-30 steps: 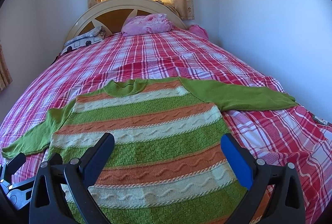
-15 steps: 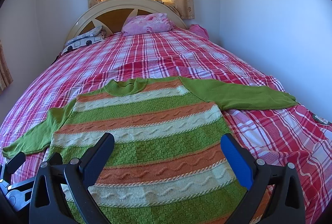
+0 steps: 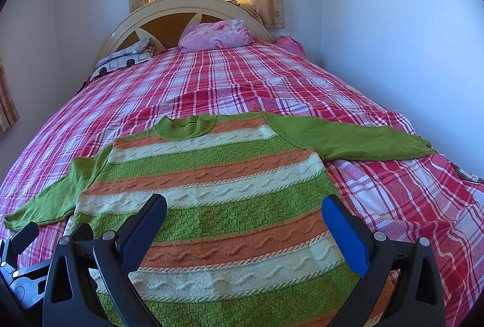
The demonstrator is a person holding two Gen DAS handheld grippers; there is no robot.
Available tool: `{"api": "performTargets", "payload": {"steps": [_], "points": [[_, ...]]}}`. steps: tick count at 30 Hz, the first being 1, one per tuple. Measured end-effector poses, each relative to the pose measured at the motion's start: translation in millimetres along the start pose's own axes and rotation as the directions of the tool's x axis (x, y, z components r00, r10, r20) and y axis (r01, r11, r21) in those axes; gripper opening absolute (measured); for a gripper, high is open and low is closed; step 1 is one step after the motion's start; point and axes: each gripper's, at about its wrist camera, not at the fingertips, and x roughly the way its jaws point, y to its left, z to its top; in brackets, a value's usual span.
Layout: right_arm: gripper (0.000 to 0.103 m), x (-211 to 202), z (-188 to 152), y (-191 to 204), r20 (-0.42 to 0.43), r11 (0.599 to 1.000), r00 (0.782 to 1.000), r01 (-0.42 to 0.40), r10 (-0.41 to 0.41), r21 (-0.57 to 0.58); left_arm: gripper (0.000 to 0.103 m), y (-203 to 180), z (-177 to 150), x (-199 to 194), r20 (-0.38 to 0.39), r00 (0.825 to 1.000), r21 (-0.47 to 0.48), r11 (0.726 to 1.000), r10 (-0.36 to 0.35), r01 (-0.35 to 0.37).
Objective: Fold small clothes
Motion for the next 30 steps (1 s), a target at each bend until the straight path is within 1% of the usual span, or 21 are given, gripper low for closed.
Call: {"api": "performTargets", "payload": {"steps": [23,30], "points": [[0.102,12,-4,3,-0.029,1.0,1.0,0.001,-0.001,-0.002,0.103,1,-3,12,-0.02,1.0,-0.005,1.0,-0.002,0.002],[0.102,17,-3,-1,-0.034,1.0,0.999,0.015,-0.015,-0.003,0.103,7,-2,16,-0.011,1.0,-0.01,1.0,0.012,-0.012]]}}
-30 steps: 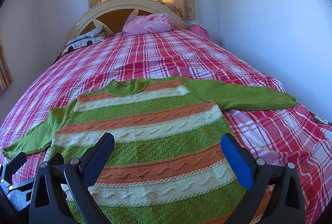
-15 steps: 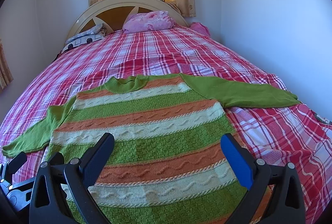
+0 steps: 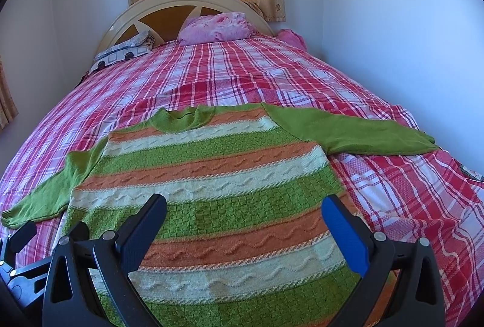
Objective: Fold small clothes
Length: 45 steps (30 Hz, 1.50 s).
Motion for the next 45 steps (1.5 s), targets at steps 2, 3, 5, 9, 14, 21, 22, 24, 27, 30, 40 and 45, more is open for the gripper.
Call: {"api": "performTargets", "payload": {"steps": [2,3,5,9,14,21,22,24,27,30,40,45], "points": [[0.102,1,2,-5,0.003,1.0,1.0,0.01,-0.01,0.008,0.103,4,1,4,-0.002,1.0,-0.007,1.0,0.003,-0.003],[0.102,2,4,-9,0.006,1.0,1.0,0.018,-0.018,0.012,0.103,5,0,7,-0.002,1.0,-0.008,1.0,0.006,-0.006],[0.102,3,6,-15,0.009,0.999,0.999,0.032,-0.032,0.016,0.103,7,1,13,-0.006,1.0,-0.001,1.0,0.023,-0.023],[0.102,7,10,-28,0.012,0.998,0.998,0.06,-0.06,0.016,0.103,12,2,24,0.009,0.998,0.002,0.998,0.064,-0.064],[0.075,15,15,-59,0.021,0.998,0.999,0.041,-0.042,0.051,0.103,19,-4,37,0.054,0.996,-0.008,0.997,0.073,-0.072],[0.05,38,26,-171,-0.042,0.963,0.996,0.092,-0.084,0.253,0.103,31,-18,66,-0.06,0.997,-0.061,0.997,0.04,-0.044],[0.05,40,27,-189,-0.044,0.953,0.994,0.108,-0.099,0.282,0.103,34,-19,66,-0.067,0.997,-0.077,0.996,0.028,-0.034],[0.05,50,29,-238,-0.065,0.921,0.993,0.117,-0.1,0.371,0.103,37,-21,67,-0.079,0.997,-0.106,0.994,0.01,-0.018],[0.05,67,23,-309,-0.118,0.837,0.989,0.139,-0.09,0.529,0.103,42,-25,68,-0.095,0.995,-0.149,0.989,-0.019,0.005],[0.05,89,16,-364,-0.149,0.741,0.989,0.11,-0.013,0.663,0.103,39,-25,69,-0.096,0.995,-0.147,0.989,-0.011,-0.003],[0.049,139,28,-419,-0.134,0.633,0.99,0.077,0.042,0.77,0.103,39,-23,73,-0.107,0.994,-0.141,0.99,0.001,-0.016],[0.028,148,25,-435,-0.105,0.582,0.995,0.085,0.0,0.808,0.103,39,-22,76,-0.111,0.994,-0.142,0.99,0.002,-0.017]]}}
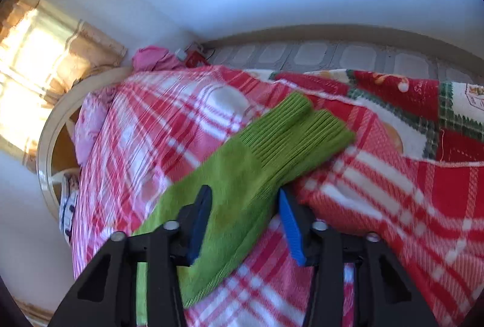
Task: Fold small clothes
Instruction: 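Grasp the green sleeve cuff with the right tool and lift it, then carry the sleeve across the sweater body with the right tool and release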
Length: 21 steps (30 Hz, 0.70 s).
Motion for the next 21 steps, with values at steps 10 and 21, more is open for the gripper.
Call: {"api": "performTargets", "payload": {"steps": [10,21], "points": [[0.008,-31,-9,43,0.094,0.977,0.994,0.076,-0.058,-0.198,0.103,0,0,0,0.001,1.0,-0.002,1.0,-0.003,0.003],[0.007,-114,-167,246,0.095,0.685,0.981,-0.049,0.17,-0.727,0.103,8,-2,-13,0.022,0.998,-0.014,0.998,-0.064,0.064]]}}
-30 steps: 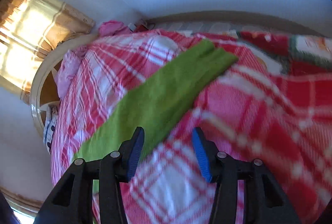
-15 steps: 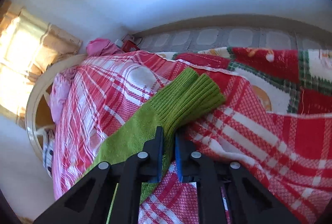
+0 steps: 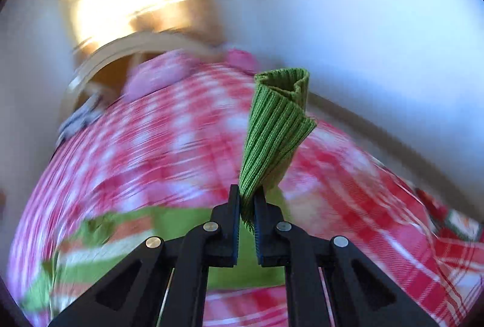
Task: Fold small clothes
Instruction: 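Carry the sleeve across the sweater body with the right tool and release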
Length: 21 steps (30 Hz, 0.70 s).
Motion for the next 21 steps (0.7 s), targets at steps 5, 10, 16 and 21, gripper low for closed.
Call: {"api": "performTargets", "payload": {"steps": [5,10,16,21], "points": [[0.007,-1,-35,128,-0.044,0.968,0.985,-0.17,0.165,-0.187,0.103,16,-1,-30,0.036,0.999,0.011,0.999,-0.03,0.03],[0.007,19,-84,223,-0.138,0.92,0.953,-0.297,0.269,-0.256,0.103,49,6,-68,0.129,0.992,-0.01,1.0,-0.005,0.006],[0.007,46,-147,298,-0.231,0.864,0.935,-0.339,0.267,-0.371,0.103,82,8,-85,0.171,0.985,-0.042,0.999,0.036,-0.029],[0.013,60,-179,326,-0.271,0.828,0.93,-0.348,0.247,-0.44,0.103,97,5,-80,0.165,0.984,-0.065,0.997,0.059,-0.049]]}}
